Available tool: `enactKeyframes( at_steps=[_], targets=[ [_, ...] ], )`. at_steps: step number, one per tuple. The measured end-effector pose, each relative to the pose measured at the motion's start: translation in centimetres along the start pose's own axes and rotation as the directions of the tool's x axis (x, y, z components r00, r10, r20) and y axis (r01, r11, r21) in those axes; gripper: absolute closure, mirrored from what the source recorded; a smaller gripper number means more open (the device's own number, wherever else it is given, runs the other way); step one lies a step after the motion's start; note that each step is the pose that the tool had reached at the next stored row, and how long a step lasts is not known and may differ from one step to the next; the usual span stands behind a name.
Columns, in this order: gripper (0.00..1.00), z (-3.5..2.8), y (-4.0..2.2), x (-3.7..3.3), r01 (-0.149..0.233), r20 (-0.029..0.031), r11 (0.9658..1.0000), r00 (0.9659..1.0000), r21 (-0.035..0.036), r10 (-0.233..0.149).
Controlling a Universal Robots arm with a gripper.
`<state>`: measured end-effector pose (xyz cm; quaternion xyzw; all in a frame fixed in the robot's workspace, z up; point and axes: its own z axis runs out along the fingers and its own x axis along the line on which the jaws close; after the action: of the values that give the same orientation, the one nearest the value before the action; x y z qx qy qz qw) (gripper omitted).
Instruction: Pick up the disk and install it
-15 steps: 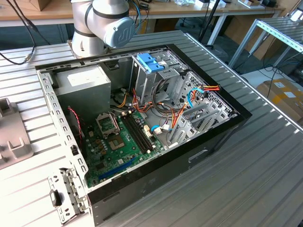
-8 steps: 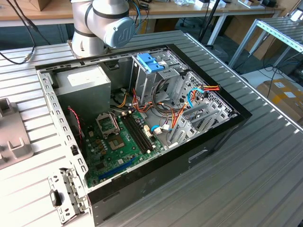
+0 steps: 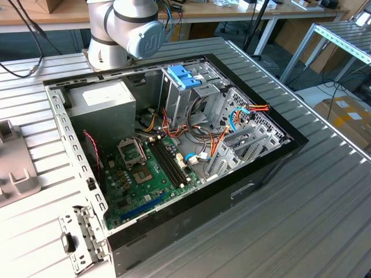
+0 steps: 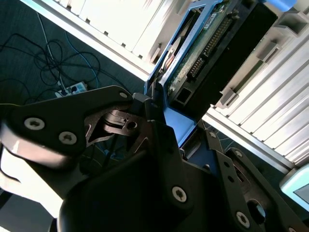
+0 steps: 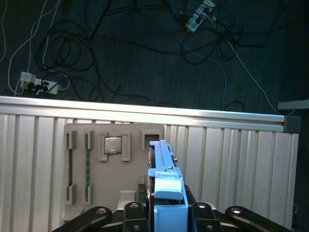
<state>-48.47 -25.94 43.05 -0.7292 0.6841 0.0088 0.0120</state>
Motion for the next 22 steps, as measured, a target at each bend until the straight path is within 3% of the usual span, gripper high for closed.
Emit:
enactKeyframes(
  at_steps=[6, 22],
  targets=[
    [0.63, -0.6, 0.0, -0.02, 0.0, 0.0, 1.0, 1.0, 0.0, 0.0],
    [0.63, -0.92, 0.0, -0.03, 0.0, 0.0, 1.0, 1.0, 0.0, 0.0]
  ],
)
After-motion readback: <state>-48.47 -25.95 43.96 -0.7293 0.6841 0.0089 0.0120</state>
